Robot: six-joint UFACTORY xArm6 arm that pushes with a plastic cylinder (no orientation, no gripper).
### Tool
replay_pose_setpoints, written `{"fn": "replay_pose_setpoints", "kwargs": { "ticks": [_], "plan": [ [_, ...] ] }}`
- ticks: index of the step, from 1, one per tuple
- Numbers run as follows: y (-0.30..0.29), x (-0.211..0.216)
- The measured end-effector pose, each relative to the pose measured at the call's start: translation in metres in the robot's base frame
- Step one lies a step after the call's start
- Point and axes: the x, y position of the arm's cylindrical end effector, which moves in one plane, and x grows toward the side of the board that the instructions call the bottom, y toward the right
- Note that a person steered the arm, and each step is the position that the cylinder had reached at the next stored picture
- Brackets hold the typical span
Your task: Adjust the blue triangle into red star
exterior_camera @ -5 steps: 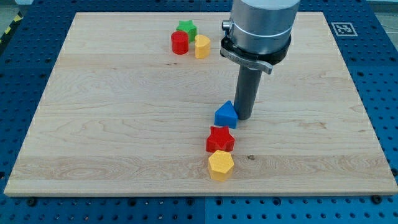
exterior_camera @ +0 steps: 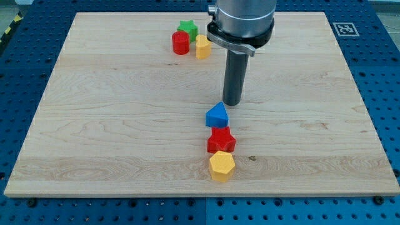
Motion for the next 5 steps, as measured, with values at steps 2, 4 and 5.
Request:
{"fn": "replay_pose_setpoints", "kwargs": {
  "ticks": [2,4,5],
  "plan": [
    [-0.038,0.002],
    [-0.038,0.035],
    [-0.038,0.038]
  ]
}}
